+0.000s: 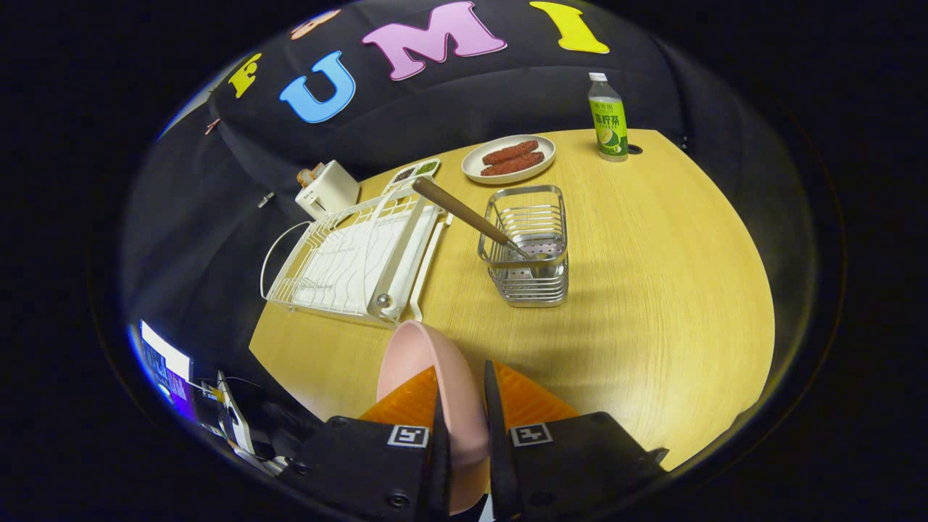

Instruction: Take the plate from the dish rack, then take the spoon from the basket and place it into the plate.

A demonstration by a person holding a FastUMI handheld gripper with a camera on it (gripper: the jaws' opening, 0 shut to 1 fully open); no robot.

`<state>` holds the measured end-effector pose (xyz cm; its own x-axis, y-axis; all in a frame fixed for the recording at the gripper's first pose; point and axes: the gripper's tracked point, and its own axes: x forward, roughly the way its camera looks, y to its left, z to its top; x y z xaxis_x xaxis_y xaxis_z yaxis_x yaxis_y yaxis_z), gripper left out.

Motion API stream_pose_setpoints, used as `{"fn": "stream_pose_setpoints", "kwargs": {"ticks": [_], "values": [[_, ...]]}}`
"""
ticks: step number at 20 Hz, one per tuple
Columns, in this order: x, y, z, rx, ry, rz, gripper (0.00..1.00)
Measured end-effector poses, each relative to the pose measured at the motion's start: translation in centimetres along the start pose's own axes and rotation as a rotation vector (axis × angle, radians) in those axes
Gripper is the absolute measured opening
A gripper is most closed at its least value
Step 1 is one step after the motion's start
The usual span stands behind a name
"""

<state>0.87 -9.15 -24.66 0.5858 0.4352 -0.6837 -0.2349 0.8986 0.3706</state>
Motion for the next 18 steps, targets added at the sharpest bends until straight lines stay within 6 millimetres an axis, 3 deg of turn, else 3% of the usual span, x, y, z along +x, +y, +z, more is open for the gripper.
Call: {"fn": "stream_pose_setpoints", "kwargs": {"ticks": [5,8,10,11,14,17,18], "values": [[2.6,-2.2,-0.2,0.079,0.035,0.039,0.27],[2.9,-4.0,0.3,0.053,0.002,0.003,0.24],[2.8,-4.7,0.3,0.032,-0.012,-0.014,0.29],[2.6,-4.7,0.4,0.016,-0.022,-0.018,0.33],[0.9,-4.5,0.6,-0.105,-0.061,-0.036,0.66],[-1.4,-2.8,2.5,-0.248,-0.158,-0.022,0.99],[-2.0,-2.0,3.5,-0.281,-0.195,-0.011,0.99]]}}
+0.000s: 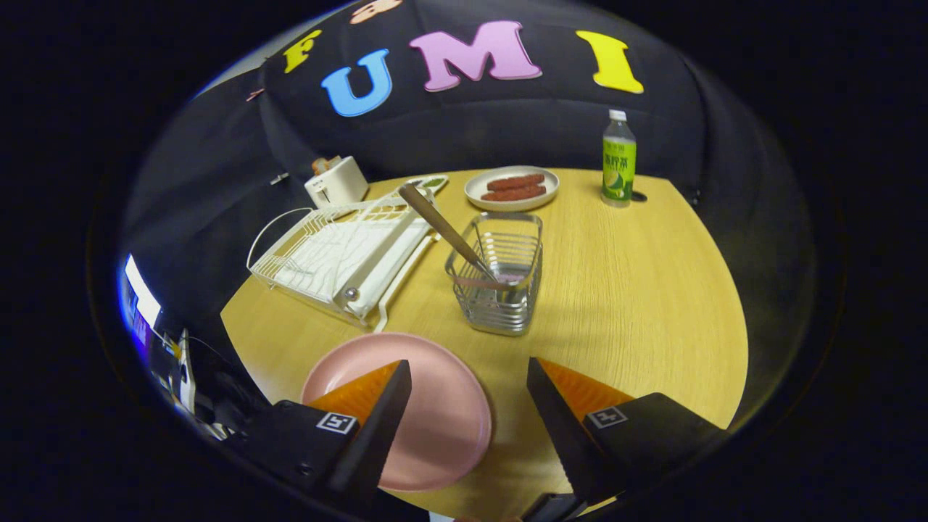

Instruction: Take the plate from the dish rack, then take the spoon from the basket and place it into the plate.

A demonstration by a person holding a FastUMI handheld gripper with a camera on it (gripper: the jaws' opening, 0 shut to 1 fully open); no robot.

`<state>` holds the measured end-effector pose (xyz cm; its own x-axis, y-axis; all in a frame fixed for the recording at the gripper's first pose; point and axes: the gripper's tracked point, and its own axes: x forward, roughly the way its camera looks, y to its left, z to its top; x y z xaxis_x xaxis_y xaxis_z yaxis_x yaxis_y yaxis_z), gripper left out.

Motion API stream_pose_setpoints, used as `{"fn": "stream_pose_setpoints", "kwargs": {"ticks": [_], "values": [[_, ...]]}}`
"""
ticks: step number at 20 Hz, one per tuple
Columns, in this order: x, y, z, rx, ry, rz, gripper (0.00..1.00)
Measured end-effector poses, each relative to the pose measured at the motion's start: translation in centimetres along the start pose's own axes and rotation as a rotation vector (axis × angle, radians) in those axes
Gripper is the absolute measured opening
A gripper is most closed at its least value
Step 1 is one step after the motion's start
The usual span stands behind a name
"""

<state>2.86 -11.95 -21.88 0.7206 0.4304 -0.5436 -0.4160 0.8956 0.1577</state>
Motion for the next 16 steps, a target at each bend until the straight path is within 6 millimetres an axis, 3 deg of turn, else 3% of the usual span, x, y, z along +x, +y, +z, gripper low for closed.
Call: {"fn": "stream_pose_setpoints", "kwargs": {"ticks": [5,16], "values": [[0.3,1.4,5.7,-0.11,-0.154,-0.006,0.99],[6.7,1.3,11.3,-0.223,-0.181,-0.065,0.99]]}}
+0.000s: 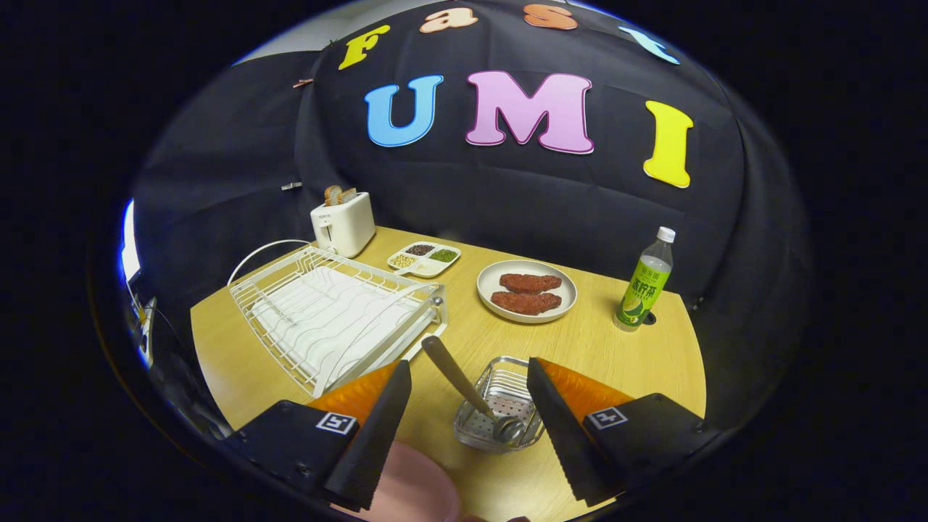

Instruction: Take the plate from the dish rack, then take the spoon from the basket and place it into the plate.

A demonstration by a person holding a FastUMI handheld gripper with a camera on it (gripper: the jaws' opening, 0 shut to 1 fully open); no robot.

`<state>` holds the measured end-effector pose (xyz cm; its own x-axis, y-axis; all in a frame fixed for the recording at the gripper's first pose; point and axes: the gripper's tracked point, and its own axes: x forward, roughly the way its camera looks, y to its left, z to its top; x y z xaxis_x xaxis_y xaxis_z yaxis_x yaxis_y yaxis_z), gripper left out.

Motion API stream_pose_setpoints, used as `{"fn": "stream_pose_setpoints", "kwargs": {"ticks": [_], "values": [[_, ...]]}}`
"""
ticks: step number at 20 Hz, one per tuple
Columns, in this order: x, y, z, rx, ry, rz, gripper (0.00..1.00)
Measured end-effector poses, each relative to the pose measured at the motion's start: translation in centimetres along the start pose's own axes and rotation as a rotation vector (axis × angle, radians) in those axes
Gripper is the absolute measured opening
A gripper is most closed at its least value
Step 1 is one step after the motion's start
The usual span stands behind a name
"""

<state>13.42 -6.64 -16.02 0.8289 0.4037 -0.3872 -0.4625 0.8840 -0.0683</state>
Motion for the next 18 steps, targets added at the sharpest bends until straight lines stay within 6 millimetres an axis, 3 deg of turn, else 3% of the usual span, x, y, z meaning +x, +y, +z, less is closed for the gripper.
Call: {"fn": "stream_pose_setpoints", "kwargs": {"ticks": [2,6,8,14,18], "values": [[1.5,0.0,0.2,-0.032,0.0,-0.01,0.99],[4.2,0.7,-1.5,-0.073,0.057,-0.004,0.95],[4.8,0.9,-2.8,-0.073,0.105,0.0,0.77],[5.4,0.5,-2.4,-0.074,0.106,-0.01,0.31],[5.0,-0.1,-2.0,-0.12,0.093,-0.057,0.23]]}}
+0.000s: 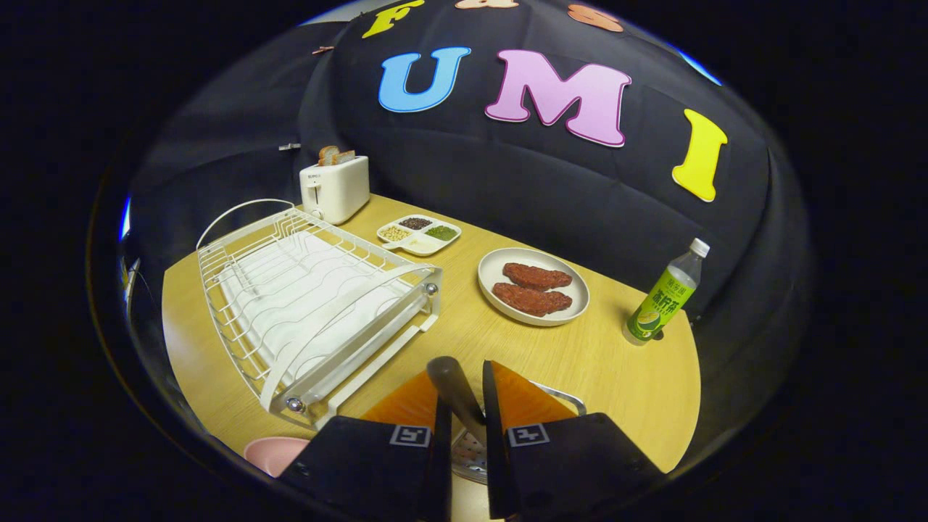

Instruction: Take the plate from the dish rack, then take the spoon from the basket and place it into the plate.

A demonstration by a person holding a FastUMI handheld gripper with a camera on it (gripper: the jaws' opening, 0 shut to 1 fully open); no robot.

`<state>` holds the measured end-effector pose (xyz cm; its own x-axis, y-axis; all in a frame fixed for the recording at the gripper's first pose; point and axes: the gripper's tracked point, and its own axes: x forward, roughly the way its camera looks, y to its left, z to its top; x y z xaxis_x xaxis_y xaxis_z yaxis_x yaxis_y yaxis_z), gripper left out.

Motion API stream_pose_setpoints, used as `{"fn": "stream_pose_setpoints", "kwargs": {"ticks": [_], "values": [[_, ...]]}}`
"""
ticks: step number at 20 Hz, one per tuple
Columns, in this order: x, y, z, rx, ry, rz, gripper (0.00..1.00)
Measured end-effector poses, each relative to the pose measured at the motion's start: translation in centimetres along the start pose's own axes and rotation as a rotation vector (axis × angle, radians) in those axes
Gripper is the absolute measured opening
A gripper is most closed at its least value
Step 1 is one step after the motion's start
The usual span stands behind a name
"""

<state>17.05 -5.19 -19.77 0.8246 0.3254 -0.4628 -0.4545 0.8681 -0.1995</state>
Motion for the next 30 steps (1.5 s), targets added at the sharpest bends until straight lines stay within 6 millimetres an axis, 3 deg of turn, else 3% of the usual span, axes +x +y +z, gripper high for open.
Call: {"fn": "stream_pose_setpoints", "kwargs": {"ticks": [3,7,10,16,19,22,24,30], "values": [[-0.6,-0.2,0.7,0.028,-0.014,0.01,0.15],[-1.7,-1.4,1.1,0.091,-0.02,0.027,0.15],[-3.6,-2.8,2.2,0.104,-0.029,0.007,0.15],[-9.9,-5.3,7.9,0.234,-0.103,-0.065,0.15],[-13.3,-5.4,10.0,0.296,-0.157,-0.083,0.15],[-16.0,-4.6,9.5,0.351,-0.154,-0.112,0.15],[-17.2,-3.7,8.1,0.353,-0.131,-0.148,0.14],[-18.1,-0.1,2.8,0.357,-0.038,-0.275,0.15]]}}
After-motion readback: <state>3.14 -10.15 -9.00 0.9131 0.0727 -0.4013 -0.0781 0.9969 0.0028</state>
